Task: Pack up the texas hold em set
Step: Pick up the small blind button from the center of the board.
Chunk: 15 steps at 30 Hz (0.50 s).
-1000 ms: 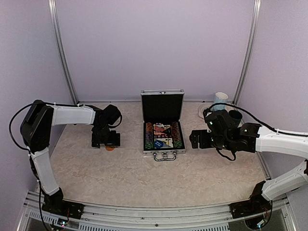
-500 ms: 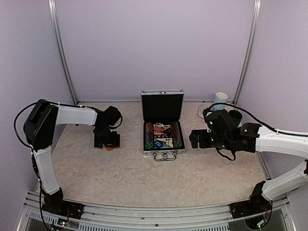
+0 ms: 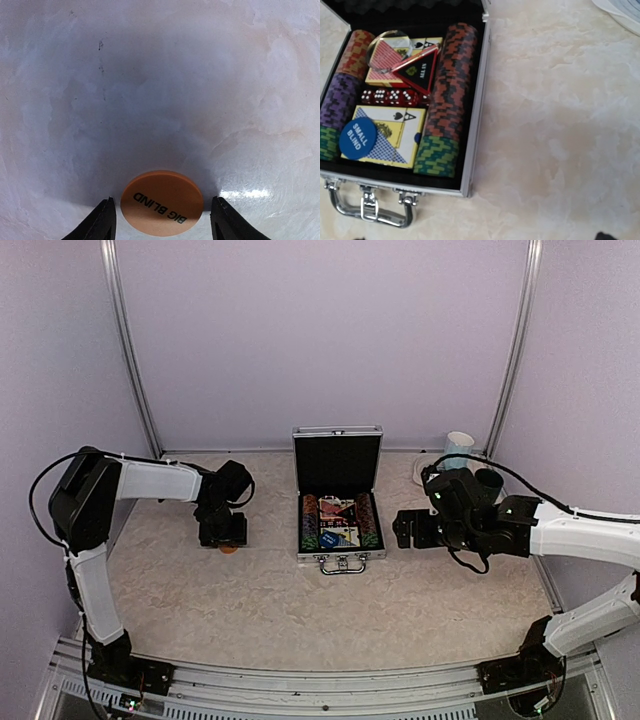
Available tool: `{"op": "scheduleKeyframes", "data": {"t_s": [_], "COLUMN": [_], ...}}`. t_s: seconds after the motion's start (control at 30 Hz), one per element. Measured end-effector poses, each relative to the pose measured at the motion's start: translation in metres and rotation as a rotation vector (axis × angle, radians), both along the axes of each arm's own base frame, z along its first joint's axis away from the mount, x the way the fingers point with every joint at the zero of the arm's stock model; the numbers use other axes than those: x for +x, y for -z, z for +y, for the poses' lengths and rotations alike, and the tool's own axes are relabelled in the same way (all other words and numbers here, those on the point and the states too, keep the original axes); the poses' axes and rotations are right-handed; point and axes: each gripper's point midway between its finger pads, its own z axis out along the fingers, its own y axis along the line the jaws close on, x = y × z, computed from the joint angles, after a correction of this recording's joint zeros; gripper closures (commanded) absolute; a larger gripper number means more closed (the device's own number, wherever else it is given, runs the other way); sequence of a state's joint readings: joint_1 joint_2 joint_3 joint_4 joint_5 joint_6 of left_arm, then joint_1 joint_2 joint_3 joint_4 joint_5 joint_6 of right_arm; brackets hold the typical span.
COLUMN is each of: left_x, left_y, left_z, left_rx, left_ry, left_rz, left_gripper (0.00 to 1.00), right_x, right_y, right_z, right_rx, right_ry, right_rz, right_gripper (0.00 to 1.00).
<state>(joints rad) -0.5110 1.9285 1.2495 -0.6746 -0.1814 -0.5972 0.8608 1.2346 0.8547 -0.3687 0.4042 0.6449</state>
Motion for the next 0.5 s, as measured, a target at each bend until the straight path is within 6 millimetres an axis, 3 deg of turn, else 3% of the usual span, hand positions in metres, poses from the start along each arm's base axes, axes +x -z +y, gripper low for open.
{"op": "scheduleKeyframes", "data": {"t_s": [0.5], "left_x": [0.0003], "left_y": [0.001], "left_z": [-0.004], "left_rx": [-0.023], "left_ry": [0.002], "left_rz": [-0.001], "left_gripper": [0.48], "right_x": [0.0004], "right_y": [-0.0015], "right_z": [0.0003], "right_rx": [-0.001], "right_ry": [-0.002], "right_rz": [-0.003], "right_gripper": [0.01]}}
